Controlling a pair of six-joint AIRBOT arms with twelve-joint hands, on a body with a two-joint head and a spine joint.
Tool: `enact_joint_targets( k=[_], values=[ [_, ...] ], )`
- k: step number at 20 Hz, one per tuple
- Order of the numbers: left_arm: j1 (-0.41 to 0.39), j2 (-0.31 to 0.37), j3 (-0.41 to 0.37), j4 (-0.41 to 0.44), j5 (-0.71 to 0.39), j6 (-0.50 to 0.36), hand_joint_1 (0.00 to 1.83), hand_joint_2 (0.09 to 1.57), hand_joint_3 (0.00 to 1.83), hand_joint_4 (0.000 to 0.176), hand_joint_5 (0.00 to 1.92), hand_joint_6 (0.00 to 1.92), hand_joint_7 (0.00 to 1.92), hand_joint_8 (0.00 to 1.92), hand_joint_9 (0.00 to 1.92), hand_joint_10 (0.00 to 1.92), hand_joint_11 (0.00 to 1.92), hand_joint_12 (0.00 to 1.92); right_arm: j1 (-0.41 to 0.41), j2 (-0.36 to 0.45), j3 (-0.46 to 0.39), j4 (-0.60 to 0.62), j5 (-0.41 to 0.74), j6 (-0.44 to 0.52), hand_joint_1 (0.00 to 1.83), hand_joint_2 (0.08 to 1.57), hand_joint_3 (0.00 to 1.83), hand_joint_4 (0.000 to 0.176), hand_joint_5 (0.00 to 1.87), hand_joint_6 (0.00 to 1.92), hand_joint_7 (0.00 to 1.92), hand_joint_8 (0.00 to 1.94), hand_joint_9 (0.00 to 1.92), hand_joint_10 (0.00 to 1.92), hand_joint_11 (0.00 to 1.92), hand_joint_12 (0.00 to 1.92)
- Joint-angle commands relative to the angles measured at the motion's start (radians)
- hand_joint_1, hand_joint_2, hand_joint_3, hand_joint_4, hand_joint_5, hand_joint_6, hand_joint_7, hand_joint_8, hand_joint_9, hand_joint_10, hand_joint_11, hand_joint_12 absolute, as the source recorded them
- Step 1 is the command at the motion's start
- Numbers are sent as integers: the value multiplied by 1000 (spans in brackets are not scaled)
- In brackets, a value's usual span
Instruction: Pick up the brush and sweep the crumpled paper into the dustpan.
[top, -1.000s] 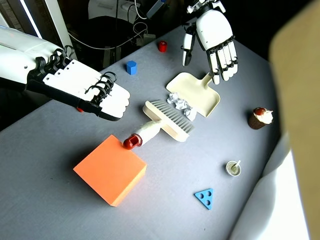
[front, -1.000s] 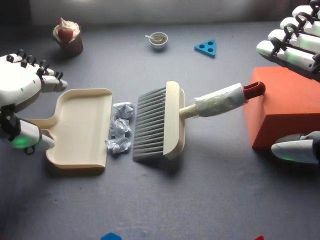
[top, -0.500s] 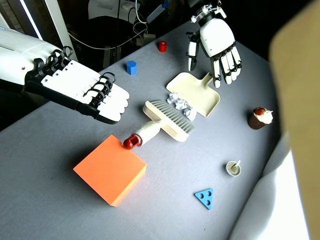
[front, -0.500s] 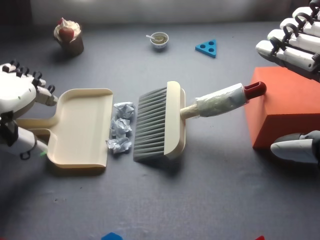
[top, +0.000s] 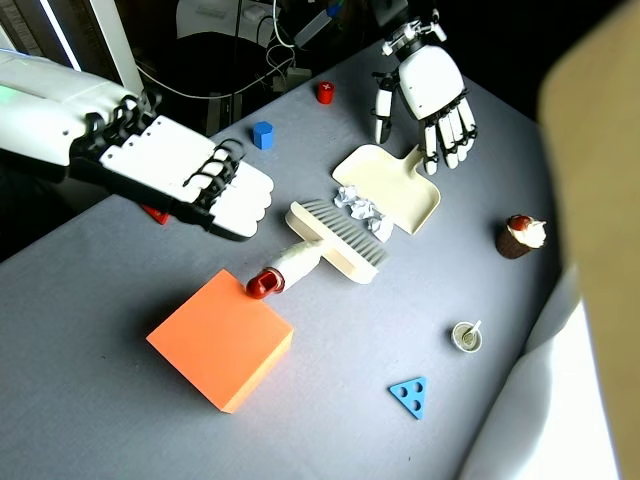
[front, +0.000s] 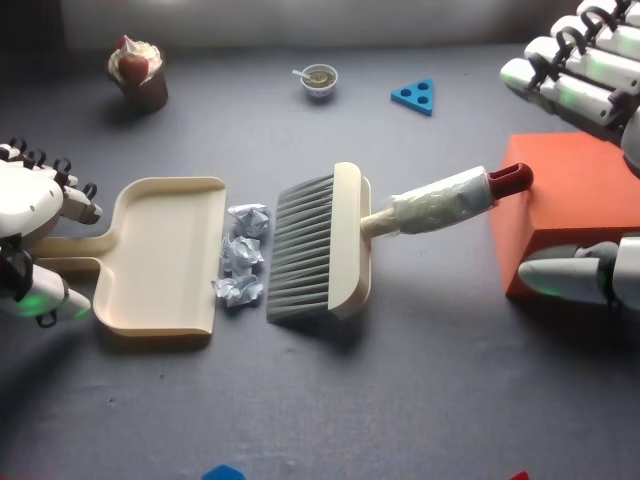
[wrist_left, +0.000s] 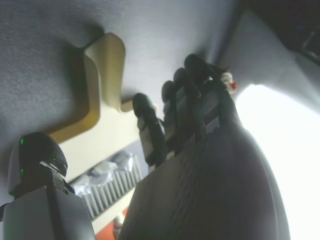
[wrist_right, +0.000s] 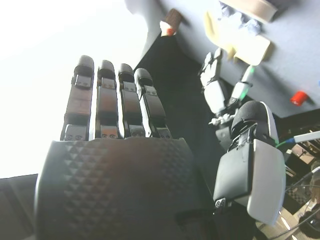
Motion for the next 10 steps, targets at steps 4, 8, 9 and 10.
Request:
enact_joint_targets(
  k=[4,8,9,10],
  values=[
    [-2,-29,23,23,-99,0,768,985,3,65,480,6,240,0,213,2,1,636,-4,-8,10,-48,-156,-12,68,995,4,0,92,1,117,1,129,4,143,15],
    [1,-60,41,18,-99,0,765,1007,10,88,535,18,246,4,218,3,1,645,-26,-42,21,-53,-232,-12,80,998,2,0,118,11,135,11,137,11,158,20],
    [5,-66,43,15,-99,0,787,1005,7,82,555,22,246,4,219,3,6,650,-35,-58,28,-57,-267,-12,71,999,2,0,115,8,133,8,132,7,152,16],
    [7,-67,44,14,-99,0,787,1005,7,82,555,22,246,4,219,3,6,650,-42,-70,32,-59,-291,-12,71,999,2,0,115,8,133,8,132,7,152,16]
  ],
)
